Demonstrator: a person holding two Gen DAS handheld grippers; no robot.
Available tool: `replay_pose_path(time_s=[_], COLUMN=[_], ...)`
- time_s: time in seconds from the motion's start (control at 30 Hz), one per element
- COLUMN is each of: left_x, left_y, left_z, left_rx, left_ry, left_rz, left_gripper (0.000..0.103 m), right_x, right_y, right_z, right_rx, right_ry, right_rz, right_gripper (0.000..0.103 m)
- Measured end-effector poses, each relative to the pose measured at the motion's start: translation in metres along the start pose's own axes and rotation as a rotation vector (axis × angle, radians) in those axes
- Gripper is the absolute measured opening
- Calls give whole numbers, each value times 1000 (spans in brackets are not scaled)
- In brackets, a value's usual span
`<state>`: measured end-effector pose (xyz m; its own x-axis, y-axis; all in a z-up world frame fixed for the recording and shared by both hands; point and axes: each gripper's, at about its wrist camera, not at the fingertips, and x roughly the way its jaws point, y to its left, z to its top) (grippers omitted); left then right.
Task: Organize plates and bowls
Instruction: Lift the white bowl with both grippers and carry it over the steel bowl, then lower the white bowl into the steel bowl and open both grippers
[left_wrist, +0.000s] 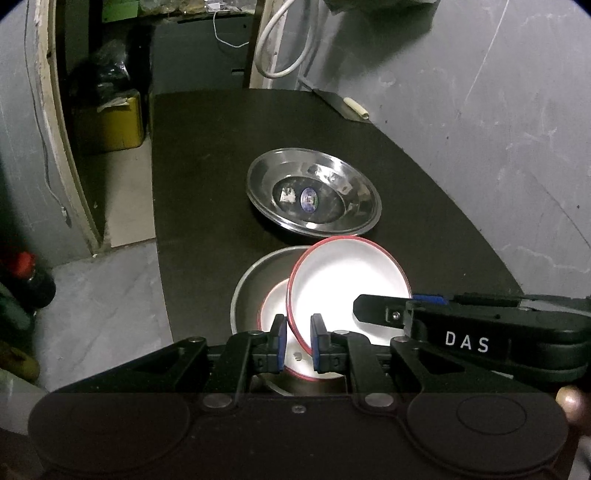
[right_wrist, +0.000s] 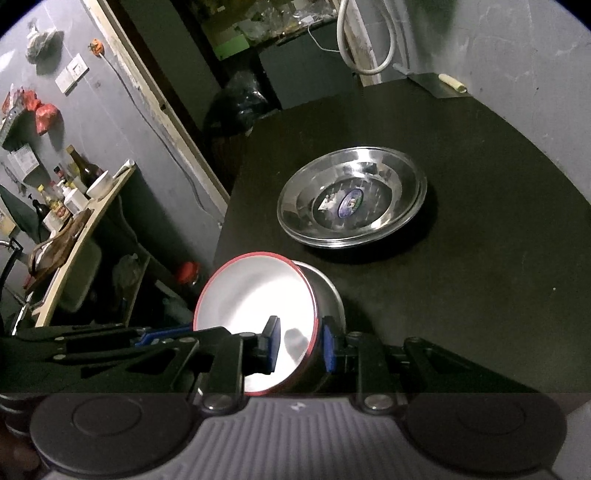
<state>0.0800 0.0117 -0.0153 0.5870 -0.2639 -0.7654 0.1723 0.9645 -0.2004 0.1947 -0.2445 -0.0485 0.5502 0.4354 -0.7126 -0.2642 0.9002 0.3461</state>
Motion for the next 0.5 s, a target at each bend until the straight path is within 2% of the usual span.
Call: replay_pose_path(time_s=[0.5], left_x=[6], left_y=[0], left_z=[3], left_rx=[-3], left_ry=[37], left_rz=[38], left_gripper=[15], right_x=[6], right_y=[7], right_z=[3], right_rx=[-46], right_ry=[30], right_rz=[-5], right_gripper=[28])
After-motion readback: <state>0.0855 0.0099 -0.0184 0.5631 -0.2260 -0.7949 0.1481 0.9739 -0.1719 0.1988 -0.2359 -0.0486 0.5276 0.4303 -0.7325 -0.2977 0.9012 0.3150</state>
